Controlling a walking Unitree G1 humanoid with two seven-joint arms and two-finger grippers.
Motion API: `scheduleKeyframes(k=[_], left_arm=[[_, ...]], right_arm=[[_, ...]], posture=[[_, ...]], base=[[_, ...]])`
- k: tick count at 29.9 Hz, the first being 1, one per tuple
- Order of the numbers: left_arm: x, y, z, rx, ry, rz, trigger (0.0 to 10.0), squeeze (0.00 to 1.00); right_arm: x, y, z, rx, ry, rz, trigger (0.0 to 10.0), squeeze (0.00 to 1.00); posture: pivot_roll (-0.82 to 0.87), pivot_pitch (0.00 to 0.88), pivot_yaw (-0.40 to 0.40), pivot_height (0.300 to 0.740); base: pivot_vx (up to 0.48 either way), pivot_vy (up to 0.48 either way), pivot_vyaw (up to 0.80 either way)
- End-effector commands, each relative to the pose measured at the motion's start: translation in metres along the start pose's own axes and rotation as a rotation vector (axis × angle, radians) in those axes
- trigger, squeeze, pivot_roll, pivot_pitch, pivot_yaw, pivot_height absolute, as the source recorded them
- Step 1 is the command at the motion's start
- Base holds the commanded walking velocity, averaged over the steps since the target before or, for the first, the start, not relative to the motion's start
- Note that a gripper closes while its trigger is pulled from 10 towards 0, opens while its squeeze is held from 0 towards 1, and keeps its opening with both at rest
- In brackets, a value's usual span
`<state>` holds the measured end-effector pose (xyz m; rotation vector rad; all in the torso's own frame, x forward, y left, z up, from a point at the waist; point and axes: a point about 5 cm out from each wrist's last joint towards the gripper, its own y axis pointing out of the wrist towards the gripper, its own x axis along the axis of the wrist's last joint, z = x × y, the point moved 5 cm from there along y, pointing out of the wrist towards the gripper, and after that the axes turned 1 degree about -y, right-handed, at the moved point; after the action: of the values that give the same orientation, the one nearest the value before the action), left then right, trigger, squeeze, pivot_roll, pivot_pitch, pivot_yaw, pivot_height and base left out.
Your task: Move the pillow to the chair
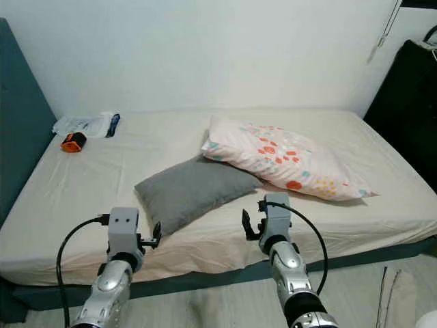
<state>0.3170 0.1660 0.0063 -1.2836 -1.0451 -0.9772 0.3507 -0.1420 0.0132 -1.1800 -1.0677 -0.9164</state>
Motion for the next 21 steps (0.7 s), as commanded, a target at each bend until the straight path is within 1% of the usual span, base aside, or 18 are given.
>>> scheduleKeyframes(k=[1,7,11,13,14,15,16,17,18,19,20,21], left_arm=[[-0.002,-0.003,-0.002,0.003,-0.013,0.001,10.0,0.00],[-0.003,-0.003,-0.002,0.010,-0.015,0.002,10.0,0.00],[-0.005,-0.005,0.001,0.025,-0.024,0.006,10.0,0.00],[-0.005,-0.006,0.001,0.028,-0.027,0.007,10.0,0.00],[-0.006,-0.007,0.001,0.029,-0.025,0.007,10.0,0.00],[-0.007,-0.007,0.001,0.029,-0.023,0.007,10.0,0.00],[-0.007,-0.007,0.001,0.029,-0.023,0.007,10.0,0.00],[-0.007,-0.008,0.003,0.033,-0.023,0.008,10.0,0.00],[-0.008,-0.008,0.003,0.035,-0.024,0.008,10.0,0.00],[-0.008,-0.008,0.003,0.035,-0.024,0.008,10.0,0.00],[-0.008,-0.009,0.003,0.037,-0.025,0.009,10.0,0.00],[-0.009,-0.010,0.004,0.040,-0.025,0.010,10.0,0.00]], right_arm=[[-0.007,-0.003,0.000,-0.005,-0.004,0.021,10.0,0.00],[-0.004,-0.003,-0.002,-0.013,0.006,0.005,10.0,0.00],[-0.001,-0.002,-0.001,-0.001,-0.017,-0.002,10.0,0.00],[0.007,-0.001,0.004,0.041,-0.082,-0.025,10.0,0.00],[0.014,-0.001,0.011,0.089,-0.166,-0.053,10.0,0.00],[0.018,-0.001,0.016,0.122,-0.222,-0.072,10.0,0.00],[0.018,-0.001,0.016,0.122,-0.222,-0.072,10.0,0.00],[0.024,-0.001,0.025,0.167,-0.283,-0.099,10.0,0.00],[0.027,-0.002,0.034,0.205,-0.320,-0.114,10.0,0.00],[0.027,-0.002,0.034,0.205,-0.320,-0.114,10.0,0.00],[0.027,-0.002,0.039,0.224,-0.334,-0.121,10.0,0.00],[0.022,-0.003,0.042,0.238,-0.347,-0.101,10.0,0.00]], posture=[[-0.05,0.000,-0.048,0.740],[-0.05,0.000,-0.049,0.740],[-0.05,0.000,-0.049,0.740],[-0.04,0.000,-0.053,0.740],[-0.04,0.000,-0.054,0.740],[-0.04,0.000,-0.054,0.740],[-0.04,0.000,-0.054,0.740],[-0.04,0.000,-0.051,0.740],[-0.04,0.000,-0.056,0.740],[-0.04,0.000,-0.056,0.740],[-0.04,0.000,-0.057,0.740],[-0.04,0.000,-0.057,0.740]], base=[[0.000,0.000,0.00],[0.000,0.000,0.00],[0.000,0.000,0.00],[0.000,0.000,0.00],[0.000,0.000,0.00],[0.000,0.000,0.00],[0.000,0.000,0.00],[0.000,0.000,0.00],[0.000,0.000,0.00],[0.000,0.000,0.00],[0.000,0.000,0.00],[0.000,0.000,0.00]])
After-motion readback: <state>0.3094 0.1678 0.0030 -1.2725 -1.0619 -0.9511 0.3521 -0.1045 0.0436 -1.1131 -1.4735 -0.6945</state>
